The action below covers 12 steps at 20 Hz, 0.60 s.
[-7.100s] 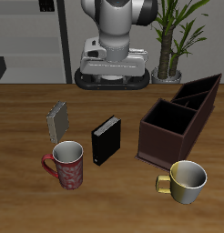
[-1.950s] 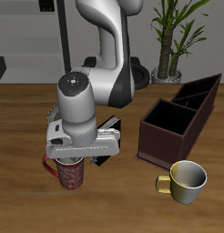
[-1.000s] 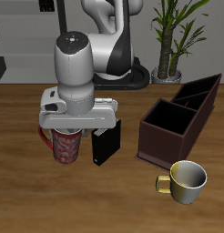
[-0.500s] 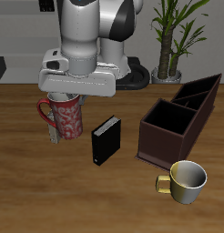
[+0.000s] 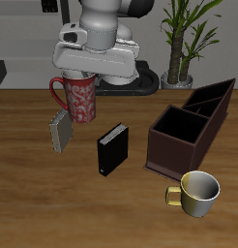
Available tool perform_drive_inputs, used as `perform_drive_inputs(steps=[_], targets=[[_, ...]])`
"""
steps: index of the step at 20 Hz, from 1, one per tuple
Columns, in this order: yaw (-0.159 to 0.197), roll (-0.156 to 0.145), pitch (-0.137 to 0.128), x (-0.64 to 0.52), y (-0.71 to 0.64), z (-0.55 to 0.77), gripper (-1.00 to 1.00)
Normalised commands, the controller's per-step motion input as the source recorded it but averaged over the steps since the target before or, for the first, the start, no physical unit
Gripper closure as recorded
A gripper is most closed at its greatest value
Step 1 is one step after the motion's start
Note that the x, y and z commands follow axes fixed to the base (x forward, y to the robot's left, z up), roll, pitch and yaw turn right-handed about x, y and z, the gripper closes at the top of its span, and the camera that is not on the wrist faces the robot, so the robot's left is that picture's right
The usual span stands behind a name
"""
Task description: Place the red mug into the left desk caddy's right compartment and place the yellow book into the left desk caddy's back compartment
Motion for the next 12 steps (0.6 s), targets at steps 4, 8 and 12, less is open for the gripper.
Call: perform_drive_inputs(steps=[4,8,12], targets=[[0.000,0.042,0.034,-0.13,0.38,0.05,1.00],[0.015,0.058,-0.016,-0.24,0.43,-0.01,1.00],[0.030,0.079,0.019,-0.20,0.44,-0.03,1.00]])
